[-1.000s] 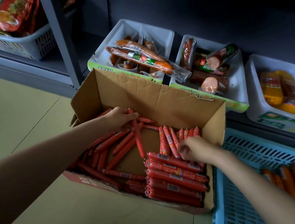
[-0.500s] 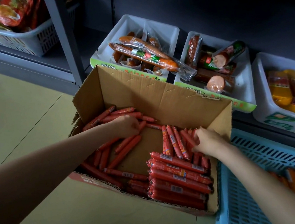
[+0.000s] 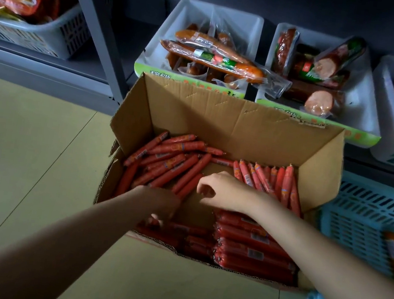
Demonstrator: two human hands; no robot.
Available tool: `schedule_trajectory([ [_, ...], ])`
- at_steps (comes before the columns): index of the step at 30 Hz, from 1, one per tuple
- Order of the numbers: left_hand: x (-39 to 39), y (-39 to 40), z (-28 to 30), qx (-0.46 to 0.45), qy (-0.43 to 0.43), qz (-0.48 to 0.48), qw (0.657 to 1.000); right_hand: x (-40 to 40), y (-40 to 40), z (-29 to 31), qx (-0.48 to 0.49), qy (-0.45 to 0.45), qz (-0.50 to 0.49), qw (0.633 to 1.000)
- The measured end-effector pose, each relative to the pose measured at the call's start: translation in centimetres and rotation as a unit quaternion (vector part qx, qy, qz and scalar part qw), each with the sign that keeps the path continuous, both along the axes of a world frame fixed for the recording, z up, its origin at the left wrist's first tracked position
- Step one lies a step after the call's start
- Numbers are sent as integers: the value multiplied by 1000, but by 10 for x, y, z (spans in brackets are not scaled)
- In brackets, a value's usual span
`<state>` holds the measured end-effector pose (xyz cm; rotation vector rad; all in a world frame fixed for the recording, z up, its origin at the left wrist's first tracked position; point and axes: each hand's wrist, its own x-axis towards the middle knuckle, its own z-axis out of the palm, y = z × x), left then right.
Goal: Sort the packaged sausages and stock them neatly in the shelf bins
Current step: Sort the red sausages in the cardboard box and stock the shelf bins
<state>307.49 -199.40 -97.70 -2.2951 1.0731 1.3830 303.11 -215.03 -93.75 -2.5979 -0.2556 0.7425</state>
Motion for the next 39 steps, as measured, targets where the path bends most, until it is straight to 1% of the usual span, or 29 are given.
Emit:
schedule_trajectory([
  [2,19,9,13,-76,13,65,995,2,8,-3,-7,34,19,999],
  [3,30,12,23,-122,15,104,987,2,11,-5,-14,43,25,999],
  [4,37,13,32,-163,15,144,976,3,13,-6,-14,40,24,999],
  [6,46,13,47,-239,1,209,948,6,13,-9,8,1,-17,1000],
  [7,50,12,50,-278,-12,242,930,8,11,-7,25,-23,-47,998],
  [8,49,8,53,-321,-11,291,901,11,7,-4,30,-45,-77,996],
  [10,48,1,53,-393,-1,401,828,15,-8,5,-14,-91,-112,989],
  [11,49,-1,48,-402,-23,394,826,15,-19,10,-50,-114,-123,985],
  [12,48,-3,45,-385,-64,348,852,14,-32,16,-87,-130,-135,979],
  [13,46,-4,37,-338,-110,272,894,12,-47,21,-121,-133,-151,972],
  [14,41,-5,33,-281,-148,202,927,8,-60,24,-158,-123,-169,965],
  [15,37,-5,27,-233,-182,147,944,3,-72,26,-203,-101,-184,956],
  [16,30,-5,24,-191,-195,113,955,-5,-82,26,-255,-78,-193,944],
  [18,9,-11,12,-119,-200,93,968,-22,-94,17,-341,-36,-205,917],
  [20,-6,-19,1,-69,-199,93,973,-33,-99,9,-366,-37,-206,907],
  [22,-10,-26,-21,-45,-215,112,969,-32,-99,5,-340,-65,-195,918],
  [25,-16,-35,-34,-49,-245,136,959,-21,-92,4,-261,-120,-182,941],
  [29,-28,-37,-36,-54,-194,150,968,-14,-77,-4,-162,-140,-156,964],
  [31,-26,-35,-27,-88,-180,177,964,-12,-74,-6,-110,-145,-164,970],
  [32,-23,-34,-18,-117,-183,207,954,-12,-73,-7,-80,-139,-175,971],
  [34,-9,-32,0,-190,-174,322,911,-10,-74,-7,-33,-127,-194,972],
  [36,9,-31,11,-270,-124,416,859,-8,-73,-3,45,-100,-241,964],
  [37,13,-33,15,-320,-88,451,829,-7,-72,1,112,-73,-283,950],
  [38,15,-35,21,-368,-43,483,793,-6,-72,6,187,-38,-325,926],
  [39,13,-39,27,-406,6,507,761,-6,-72,12,260,2,-362,895],
])
